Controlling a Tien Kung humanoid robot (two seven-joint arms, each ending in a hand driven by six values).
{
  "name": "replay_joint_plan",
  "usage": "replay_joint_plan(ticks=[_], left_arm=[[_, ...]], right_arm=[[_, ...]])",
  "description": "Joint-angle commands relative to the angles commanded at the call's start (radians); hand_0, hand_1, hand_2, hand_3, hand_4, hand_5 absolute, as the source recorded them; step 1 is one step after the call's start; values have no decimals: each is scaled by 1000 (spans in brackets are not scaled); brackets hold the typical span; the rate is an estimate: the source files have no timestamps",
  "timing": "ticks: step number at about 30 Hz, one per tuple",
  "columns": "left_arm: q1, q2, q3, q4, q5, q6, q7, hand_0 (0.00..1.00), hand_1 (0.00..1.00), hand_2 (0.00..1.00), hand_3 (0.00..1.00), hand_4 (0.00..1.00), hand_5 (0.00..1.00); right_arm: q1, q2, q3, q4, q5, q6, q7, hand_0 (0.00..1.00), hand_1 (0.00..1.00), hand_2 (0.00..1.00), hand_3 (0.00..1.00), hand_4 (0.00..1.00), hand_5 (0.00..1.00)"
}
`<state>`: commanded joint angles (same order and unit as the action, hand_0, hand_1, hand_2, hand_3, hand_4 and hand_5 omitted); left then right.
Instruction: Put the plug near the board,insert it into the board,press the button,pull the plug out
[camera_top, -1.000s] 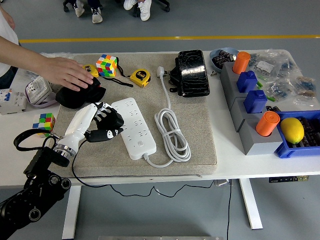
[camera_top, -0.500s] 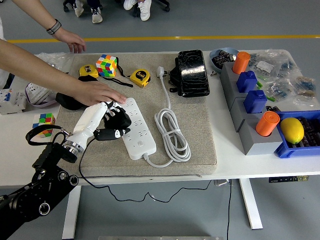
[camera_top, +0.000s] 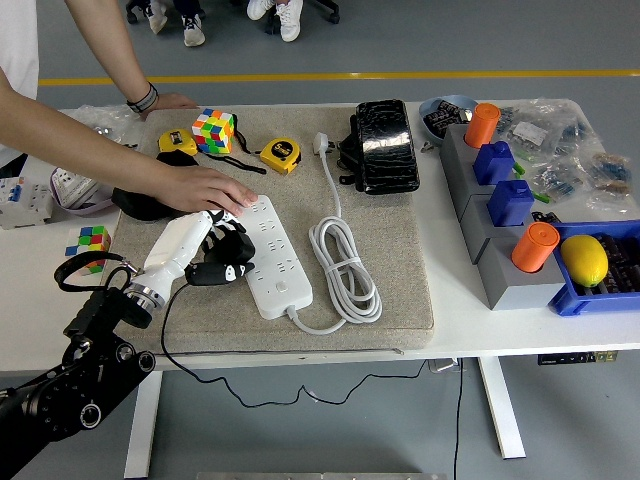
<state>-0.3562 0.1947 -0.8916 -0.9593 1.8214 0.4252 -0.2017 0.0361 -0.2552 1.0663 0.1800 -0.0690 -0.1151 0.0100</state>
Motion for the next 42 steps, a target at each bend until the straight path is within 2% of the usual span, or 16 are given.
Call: replay_joint_plan(ticks=[14, 15, 20, 21, 26, 27, 32, 33, 38, 39, 42], left_arm=[[-1, 2, 3, 7, 7, -12, 11, 287, 397, 445, 555, 784, 2], [-1, 1, 4, 7, 8, -15, 14, 357, 483, 541, 576, 980, 148], [-2, 0, 6, 4, 4, -30, 22, 357, 483, 541, 576, 980, 148], [-2, 0, 5, 4, 4, -34, 25, 456, 614, 640, 690, 998, 258], [0, 1, 1, 1, -7, -40, 21, 456, 614, 640, 690, 998, 258], [1, 1, -1, -2, -10, -40, 20, 502, 665, 702, 756, 998, 369], [4, 2, -11, -17, -25, -41, 14, 502, 665, 702, 756, 998, 369], [6, 3, -14, -21, -26, -41, 13, 503, 672, 704, 753, 998, 402], [29, 14, -30, -70, -50, -44, 10, 503, 672, 704, 753, 998, 402], [37, 18, -33, -84, -58, -42, 5, 485, 641, 672, 726, 998, 427], [58, 29, -41, -119, -85, -30, -18, 485, 641, 672, 726, 998, 427]], right_arm=[[1, 0, 4, 0, -5, 2, 1, 498, 598, 559, 509, 843, 386], [1, 0, 7, 0, -8, 2, 1, 497, 598, 559, 508, 844, 386], [0, -1, 15, 0, -17, 3, 2, 497, 598, 559, 508, 844, 386], [0, -1, 16, 0, -17, 4, 3, 496, 598, 559, 509, 844, 385], [0, 0, 17, 0, -19, 5, 3, 496, 598, 559, 509, 844, 385], [0, 1, 17, 0, -19, 6, 2, 496, 598, 559, 509, 845, 386], [1, 1, 19, 0, -21, 6, 3, 496, 598, 559, 509, 845, 386], [1, 1, 19, 0, -21, 6, 3, 496, 598, 560, 509, 846, 386], [0, 0, 23, 0, -24, 6, 5, 496, 598, 560, 509, 846, 386], [0, 0, 22, 0, -24, 6, 5, 496, 598, 559, 509, 846, 385], [1, 1, 22, 0, -25, 5, 5, 496, 598, 559, 509, 846, 385]])
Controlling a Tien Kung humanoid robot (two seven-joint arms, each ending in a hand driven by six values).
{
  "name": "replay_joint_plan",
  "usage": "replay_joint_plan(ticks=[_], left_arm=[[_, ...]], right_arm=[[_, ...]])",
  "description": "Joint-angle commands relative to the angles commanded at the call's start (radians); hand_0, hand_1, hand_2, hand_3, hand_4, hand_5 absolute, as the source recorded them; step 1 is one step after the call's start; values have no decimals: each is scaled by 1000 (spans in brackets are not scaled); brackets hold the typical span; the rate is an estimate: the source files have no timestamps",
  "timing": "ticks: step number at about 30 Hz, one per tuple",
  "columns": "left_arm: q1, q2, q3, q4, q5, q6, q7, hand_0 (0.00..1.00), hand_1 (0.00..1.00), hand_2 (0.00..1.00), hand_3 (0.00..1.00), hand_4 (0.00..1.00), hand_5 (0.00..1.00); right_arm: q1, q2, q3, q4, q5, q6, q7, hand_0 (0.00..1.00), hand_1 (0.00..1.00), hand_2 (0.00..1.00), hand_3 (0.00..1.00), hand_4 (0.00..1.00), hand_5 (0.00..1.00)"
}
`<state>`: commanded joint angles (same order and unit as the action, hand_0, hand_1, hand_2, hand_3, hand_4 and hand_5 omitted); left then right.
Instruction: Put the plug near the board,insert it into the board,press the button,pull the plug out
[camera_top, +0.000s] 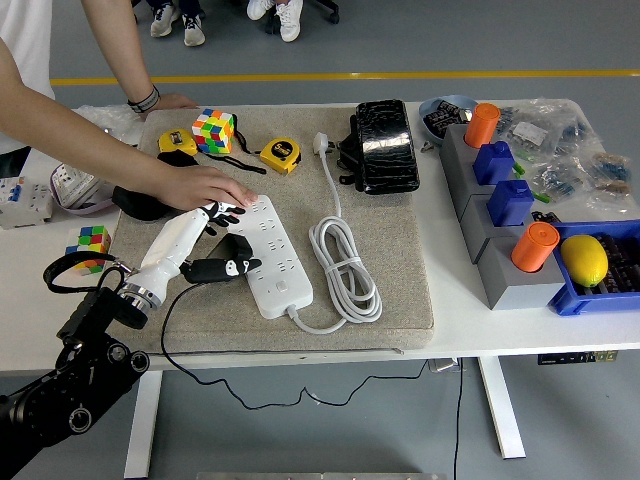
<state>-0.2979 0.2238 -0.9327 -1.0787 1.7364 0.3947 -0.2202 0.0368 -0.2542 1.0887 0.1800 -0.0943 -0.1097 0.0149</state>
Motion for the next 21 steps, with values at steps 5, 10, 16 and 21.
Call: replay_joint_plan(ticks=[5, 10, 16, 21], left_arm=[[40, 23, -9, -55, -39, 34, -56, 461, 588, 616, 668, 998, 443], [83, 47, -7, -101, -28, 57, -70, 490, 607, 627, 657, 998, 449], [110, 60, 6, -109, -6, 72, -61, 497, 609, 627, 654, 998, 454], [124, 64, 6, -116, 14, 81, -54, 492, 616, 628, 649, 998, 456]], right_arm=[[0, 1, 2, 0, -3, 0, 3, 496, 597, 559, 510, 848, 384], [0, 1, 9, 0, -9, -1, 6, 495, 597, 559, 509, 847, 385], [1, 2, 19, 0, -16, 0, 10, 495, 598, 558, 509, 848, 385], [-1, 1, 27, 0, -23, -2, 15, 492, 597, 558, 509, 848, 385]])
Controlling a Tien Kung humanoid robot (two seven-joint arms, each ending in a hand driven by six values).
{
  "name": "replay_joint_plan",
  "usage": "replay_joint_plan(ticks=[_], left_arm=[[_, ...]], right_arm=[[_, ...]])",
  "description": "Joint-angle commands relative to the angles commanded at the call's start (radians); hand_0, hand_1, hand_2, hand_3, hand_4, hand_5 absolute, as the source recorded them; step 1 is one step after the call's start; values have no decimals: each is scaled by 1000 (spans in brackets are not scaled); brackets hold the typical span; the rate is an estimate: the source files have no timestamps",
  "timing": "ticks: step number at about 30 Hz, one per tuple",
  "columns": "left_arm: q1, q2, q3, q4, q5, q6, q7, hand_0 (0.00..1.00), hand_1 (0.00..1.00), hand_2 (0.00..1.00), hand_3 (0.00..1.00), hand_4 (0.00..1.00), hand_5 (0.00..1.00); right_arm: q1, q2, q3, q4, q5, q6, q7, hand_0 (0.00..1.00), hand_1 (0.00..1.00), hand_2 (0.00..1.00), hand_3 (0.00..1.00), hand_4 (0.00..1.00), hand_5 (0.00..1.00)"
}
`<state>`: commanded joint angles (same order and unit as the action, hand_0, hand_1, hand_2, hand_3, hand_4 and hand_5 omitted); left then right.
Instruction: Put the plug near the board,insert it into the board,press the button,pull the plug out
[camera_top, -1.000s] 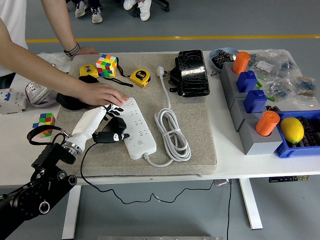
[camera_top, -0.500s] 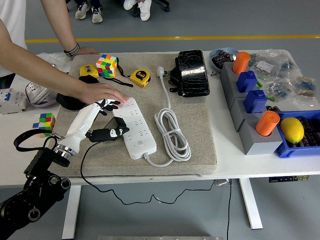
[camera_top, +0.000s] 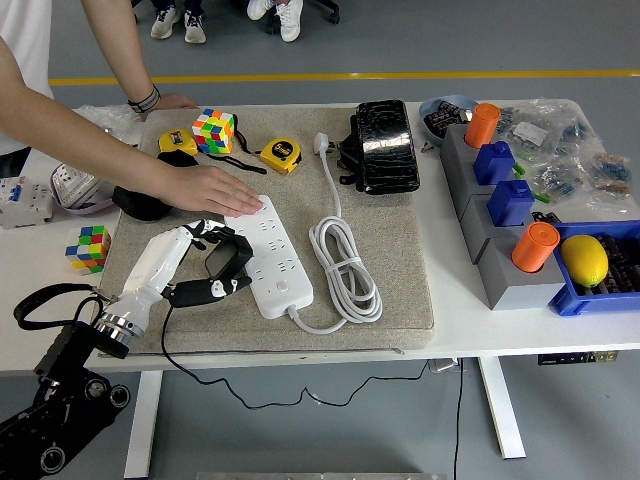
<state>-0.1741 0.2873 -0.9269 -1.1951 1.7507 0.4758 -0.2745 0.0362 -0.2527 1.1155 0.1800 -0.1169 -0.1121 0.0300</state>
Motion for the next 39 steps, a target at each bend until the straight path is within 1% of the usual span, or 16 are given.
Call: replay_joint_plan(ticks=[5, 10, 13, 17, 18, 25, 30, 39], left_arm=[[1, 2, 11, 4, 10, -1, 13, 492, 616, 628, 649, 998, 456], [-2, -5, 12, 14, 33, 16, 46, 494, 616, 630, 649, 998, 456], [-3, -3, 15, 15, 42, 26, 66, 496, 620, 635, 652, 998, 473], [-12, -1, 29, 20, 44, 17, 84, 496, 620, 635, 652, 998, 473], [-14, -2, 34, 18, 43, 15, 86, 499, 622, 633, 654, 998, 489], [-32, -12, 54, 3, 37, 5, 89, 500, 621, 632, 652, 998, 489], [-57, -24, 63, 11, 40, -3, 95, 503, 622, 633, 655, 998, 490], [-79, -34, 76, 19, 43, -9, 104, 504, 623, 633, 655, 998, 494]], right_arm=[[-1, 1, 4, 0, -4, 0, 3, 492, 597, 558, 509, 848, 385], [2, 1, 9, 0, -11, 3, 5, 490, 597, 557, 509, 848, 385], [1, 1, 15, 0, -16, 4, 7, 490, 597, 556, 508, 849, 384], [0, 1, 19, 0, -18, 3, 8, 490, 597, 556, 508, 849, 384], [0, 1, 19, 0, -18, 2, 8, 491, 596, 556, 509, 839, 388], [1, 2, 22, 0, -21, 3, 12, 493, 594, 555, 509, 848, 382], [2, 1, 25, 0, -26, 5, 14, 492, 594, 553, 509, 848, 381], [1, 1, 28, 0, -27, 5, 15, 495, 594, 553, 508, 847, 382]])
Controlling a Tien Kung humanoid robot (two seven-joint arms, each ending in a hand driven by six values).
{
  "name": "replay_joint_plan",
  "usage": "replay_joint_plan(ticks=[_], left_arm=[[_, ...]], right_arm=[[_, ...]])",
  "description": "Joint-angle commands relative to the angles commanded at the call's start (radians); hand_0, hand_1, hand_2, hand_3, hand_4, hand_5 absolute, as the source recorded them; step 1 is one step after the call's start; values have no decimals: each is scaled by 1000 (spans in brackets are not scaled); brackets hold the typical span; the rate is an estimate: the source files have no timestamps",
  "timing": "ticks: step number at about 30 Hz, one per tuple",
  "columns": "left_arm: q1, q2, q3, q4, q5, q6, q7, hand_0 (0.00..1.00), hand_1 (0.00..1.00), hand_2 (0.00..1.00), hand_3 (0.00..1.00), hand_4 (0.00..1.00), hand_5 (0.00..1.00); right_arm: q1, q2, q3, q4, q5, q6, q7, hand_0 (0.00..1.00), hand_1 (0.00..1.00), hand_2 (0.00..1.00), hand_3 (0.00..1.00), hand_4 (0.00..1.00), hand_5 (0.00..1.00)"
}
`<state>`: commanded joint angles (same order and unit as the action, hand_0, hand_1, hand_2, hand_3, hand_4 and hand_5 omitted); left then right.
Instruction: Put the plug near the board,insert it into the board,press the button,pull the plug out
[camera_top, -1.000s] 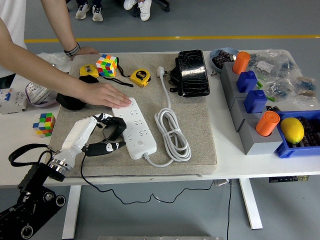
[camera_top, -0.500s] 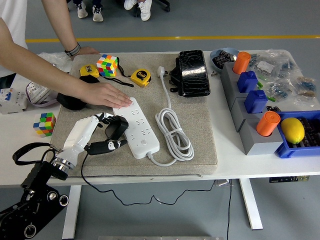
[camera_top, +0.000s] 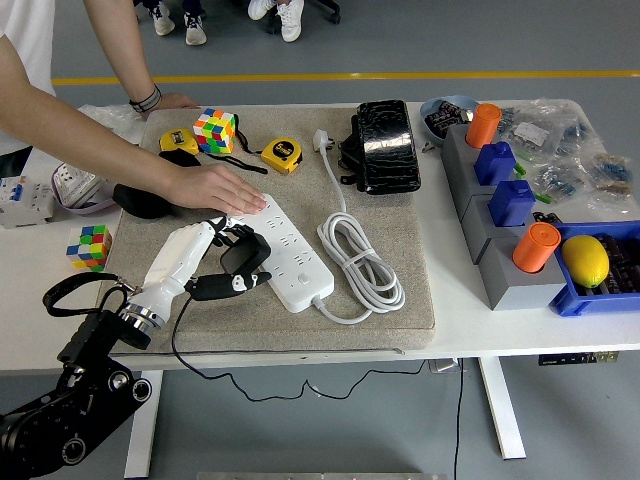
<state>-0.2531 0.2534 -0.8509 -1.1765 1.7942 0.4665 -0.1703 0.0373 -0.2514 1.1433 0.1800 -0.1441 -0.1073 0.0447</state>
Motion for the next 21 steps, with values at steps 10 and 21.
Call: replay_joint_plan(ticks=[10, 21], left_arm=[[-18, -9, 6, 5, 2, -7, 10, 503, 626, 635, 656, 998, 500], [-39, -21, 11, 8, 5, -13, 22, 506, 628, 636, 658, 998, 502]], right_arm=[[1, 1, 2, 0, -4, 3, 2, 494, 593, 553, 508, 846, 381], [1, 1, 3, 0, -4, 2, 3, 494, 594, 551, 509, 845, 379]])
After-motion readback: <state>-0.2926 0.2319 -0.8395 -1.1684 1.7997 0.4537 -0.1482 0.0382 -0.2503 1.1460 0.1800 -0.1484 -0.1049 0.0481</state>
